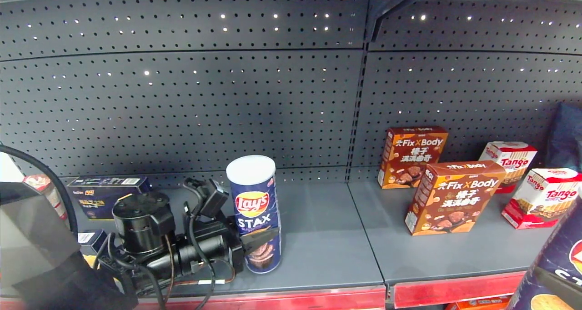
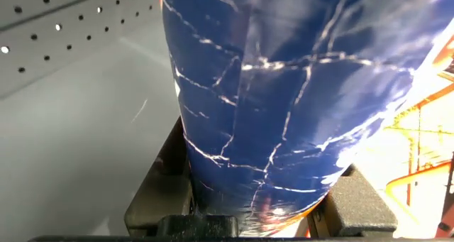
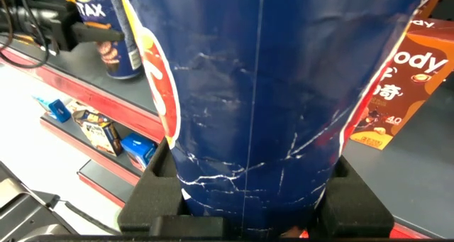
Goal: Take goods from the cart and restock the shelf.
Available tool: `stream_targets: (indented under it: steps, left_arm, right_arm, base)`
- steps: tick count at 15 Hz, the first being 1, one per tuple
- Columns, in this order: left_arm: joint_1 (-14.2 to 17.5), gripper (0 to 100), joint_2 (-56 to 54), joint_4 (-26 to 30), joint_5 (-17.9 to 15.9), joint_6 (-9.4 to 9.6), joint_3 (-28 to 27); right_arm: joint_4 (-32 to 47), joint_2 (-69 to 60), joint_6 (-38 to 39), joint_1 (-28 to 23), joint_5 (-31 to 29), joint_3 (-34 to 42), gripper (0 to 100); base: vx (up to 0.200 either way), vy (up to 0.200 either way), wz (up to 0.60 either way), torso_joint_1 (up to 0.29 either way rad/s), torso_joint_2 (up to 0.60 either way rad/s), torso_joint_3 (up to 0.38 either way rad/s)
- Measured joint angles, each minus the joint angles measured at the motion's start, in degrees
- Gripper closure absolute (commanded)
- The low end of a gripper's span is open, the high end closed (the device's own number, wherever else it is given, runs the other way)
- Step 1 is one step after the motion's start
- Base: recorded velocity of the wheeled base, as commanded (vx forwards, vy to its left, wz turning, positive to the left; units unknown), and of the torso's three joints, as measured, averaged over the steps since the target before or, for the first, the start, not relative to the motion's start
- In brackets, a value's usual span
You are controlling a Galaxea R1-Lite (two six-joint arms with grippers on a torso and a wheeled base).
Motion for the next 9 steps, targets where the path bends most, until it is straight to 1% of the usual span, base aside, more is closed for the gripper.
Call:
stream_targets:
  steps: [3, 4, 9]
  left_arm:
    - [0.1, 100, 2.1, -0.5, 0.0, -0.02, 0.1]
    - [0.1, 0, 2.5, -0.7, 0.0, 0.02, 0.1]
    - [0.1, 0, 3.1, -0.6, 0.0, 0.09, 0.4]
  right_arm:
    - [0.0, -0.2, 0.0, 0.0, 0.0, 0.0, 100]
    - [0.0, -0.2, 0.0, 0.0, 0.0, 0.2, 100]
    - [0.0, -0.3, 0.1, 0.0, 0.0, 0.4, 100]
  base:
    - [0.0, 0.0, 0.0, 0.0, 0.0, 0.0]
    - [0.0, 0.0, 0.0, 0.0, 0.0, 0.0]
    - [0.0, 0.0, 0.0, 0.0, 0.0, 0.0]
